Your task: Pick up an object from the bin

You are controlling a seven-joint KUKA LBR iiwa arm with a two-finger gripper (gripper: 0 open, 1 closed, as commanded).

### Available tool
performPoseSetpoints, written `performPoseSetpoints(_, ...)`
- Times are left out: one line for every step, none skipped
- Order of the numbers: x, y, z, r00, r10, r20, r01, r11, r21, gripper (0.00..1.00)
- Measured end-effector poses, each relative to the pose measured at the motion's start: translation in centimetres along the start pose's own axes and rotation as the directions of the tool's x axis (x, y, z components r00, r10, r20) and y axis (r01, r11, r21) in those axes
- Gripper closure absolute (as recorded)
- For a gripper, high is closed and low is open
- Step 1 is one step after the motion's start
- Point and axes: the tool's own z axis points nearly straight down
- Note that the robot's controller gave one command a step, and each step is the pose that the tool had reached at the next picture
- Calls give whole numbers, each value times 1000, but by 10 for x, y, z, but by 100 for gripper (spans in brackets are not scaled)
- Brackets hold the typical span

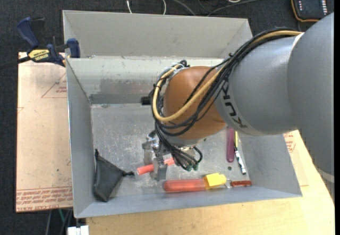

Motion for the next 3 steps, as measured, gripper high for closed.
performPoseSetpoints(0,0,-18,1000,0,1,0,1000,0,100)
performPoseSetpoints(-1,0,-24,1000,1,1,-1,1000,0,100)
performPoseSetpoints(-1,0,-30,1000,2,0,-2,1000,-1,100)
